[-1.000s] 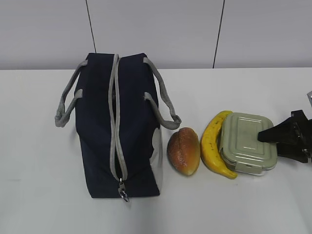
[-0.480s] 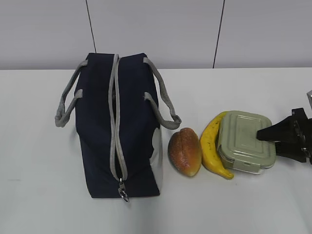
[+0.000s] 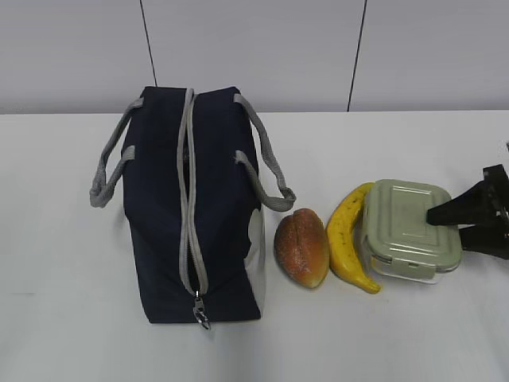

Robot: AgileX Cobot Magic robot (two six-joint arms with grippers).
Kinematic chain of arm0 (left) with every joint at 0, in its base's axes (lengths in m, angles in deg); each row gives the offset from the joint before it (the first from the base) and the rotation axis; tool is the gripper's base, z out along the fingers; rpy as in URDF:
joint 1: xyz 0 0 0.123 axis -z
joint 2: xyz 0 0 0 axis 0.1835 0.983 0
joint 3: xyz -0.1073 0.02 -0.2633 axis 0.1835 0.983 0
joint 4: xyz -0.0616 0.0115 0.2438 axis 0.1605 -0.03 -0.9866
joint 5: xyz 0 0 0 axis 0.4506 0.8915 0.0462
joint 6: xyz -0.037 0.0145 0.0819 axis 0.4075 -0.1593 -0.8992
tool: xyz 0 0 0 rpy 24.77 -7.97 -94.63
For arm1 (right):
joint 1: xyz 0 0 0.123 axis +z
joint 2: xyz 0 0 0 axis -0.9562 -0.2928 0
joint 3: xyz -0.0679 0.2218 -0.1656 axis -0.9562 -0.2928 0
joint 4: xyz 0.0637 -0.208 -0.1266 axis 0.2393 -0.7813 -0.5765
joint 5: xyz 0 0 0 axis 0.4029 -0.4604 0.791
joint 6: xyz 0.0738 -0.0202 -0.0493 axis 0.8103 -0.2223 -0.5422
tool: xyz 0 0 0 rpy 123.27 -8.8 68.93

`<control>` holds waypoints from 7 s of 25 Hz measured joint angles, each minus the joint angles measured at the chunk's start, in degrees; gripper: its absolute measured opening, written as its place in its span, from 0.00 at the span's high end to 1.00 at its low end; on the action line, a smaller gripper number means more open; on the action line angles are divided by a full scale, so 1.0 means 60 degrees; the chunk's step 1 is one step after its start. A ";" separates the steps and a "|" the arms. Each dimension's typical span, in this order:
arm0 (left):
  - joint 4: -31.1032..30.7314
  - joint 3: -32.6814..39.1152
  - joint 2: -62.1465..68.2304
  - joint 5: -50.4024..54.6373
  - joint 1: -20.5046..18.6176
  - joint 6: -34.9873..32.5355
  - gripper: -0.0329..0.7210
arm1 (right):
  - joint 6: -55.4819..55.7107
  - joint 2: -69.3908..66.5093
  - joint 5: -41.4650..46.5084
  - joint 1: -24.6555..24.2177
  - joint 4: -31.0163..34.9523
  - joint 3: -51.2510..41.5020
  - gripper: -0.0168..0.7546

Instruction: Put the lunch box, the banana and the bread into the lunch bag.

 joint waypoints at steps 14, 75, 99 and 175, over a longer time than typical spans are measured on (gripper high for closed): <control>0.2000 -0.1725 0.4448 0.0943 0.0000 -0.0089 0.46 | 0.3299 0.2211 0.0404 0.0000 -0.2078 0.1507 0.48; 0.7301 -0.6478 1.4359 -0.1383 0.2862 -0.3864 0.94 | 0.6929 0.2253 -0.0171 0.5837 -0.3241 0.5323 0.48; 0.5479 -0.6478 1.4365 -0.0825 0.2862 -0.3957 0.94 | 0.7311 -0.1828 -0.1518 0.7871 -0.3999 0.7197 0.48; 0.4372 -0.6498 1.4931 -0.0375 0.2862 -0.3621 0.94 | 1.5124 -0.1852 0.0462 0.6225 -1.0987 0.7978 0.24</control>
